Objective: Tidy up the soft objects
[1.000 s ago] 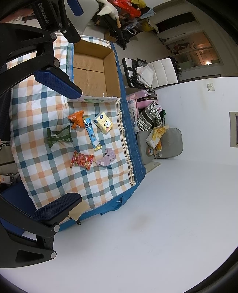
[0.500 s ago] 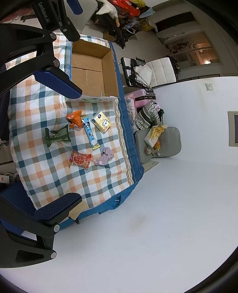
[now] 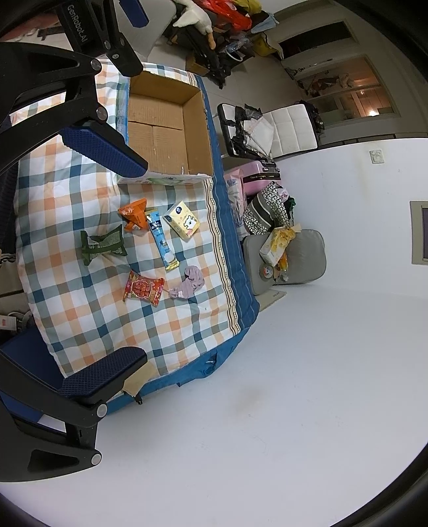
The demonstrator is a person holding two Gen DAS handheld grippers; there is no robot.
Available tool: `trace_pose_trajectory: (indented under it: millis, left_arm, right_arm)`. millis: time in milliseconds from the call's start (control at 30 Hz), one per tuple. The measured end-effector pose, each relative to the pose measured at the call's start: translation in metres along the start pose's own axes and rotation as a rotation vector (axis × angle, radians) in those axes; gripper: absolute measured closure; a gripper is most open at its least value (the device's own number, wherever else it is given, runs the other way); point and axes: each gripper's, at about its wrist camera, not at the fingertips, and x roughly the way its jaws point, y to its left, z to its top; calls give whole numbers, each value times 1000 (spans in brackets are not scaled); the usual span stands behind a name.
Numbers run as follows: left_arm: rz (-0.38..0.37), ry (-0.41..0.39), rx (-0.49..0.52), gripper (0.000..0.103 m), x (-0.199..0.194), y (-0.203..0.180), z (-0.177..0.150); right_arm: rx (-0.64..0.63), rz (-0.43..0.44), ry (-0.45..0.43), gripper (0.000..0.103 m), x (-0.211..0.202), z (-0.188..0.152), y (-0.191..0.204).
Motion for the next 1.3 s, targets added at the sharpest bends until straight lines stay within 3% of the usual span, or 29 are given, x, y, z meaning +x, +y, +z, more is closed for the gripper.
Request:
trace_pose_trajectory:
  millis: [433,633,767,900,967,1100,1200,1300]
  left_arm:
    - [-13,-19,20,0,8,-5,7]
    - [-31,-31,120,0,56,-41,33]
    - [-51,48,183,0,125,-73,66]
    - [-75,200,215,1,214,-106,97]
    - [-72,273,223,7,257,-121,107]
    - [-77,424,203,17,343,-147,119]
    - [-99,528,188,17,399,-159,122]
    - [-104,616,167,17,441,-163,121]
  right_arm:
    - [37,9,5,0,10,-1,-5]
    - [137,45,65,0,58,-5,-27]
    - [196,49,128,0,118,-4,-48]
    - [271,44,229,0,209,-6,-75]
    - [303,43,297,0,257,-11,-86]
    - [396,81,429,0,347,-27,-105]
    - [457,82,525,0,412,-43,-115]
    - [522,109,586,0,448,-57,-120]
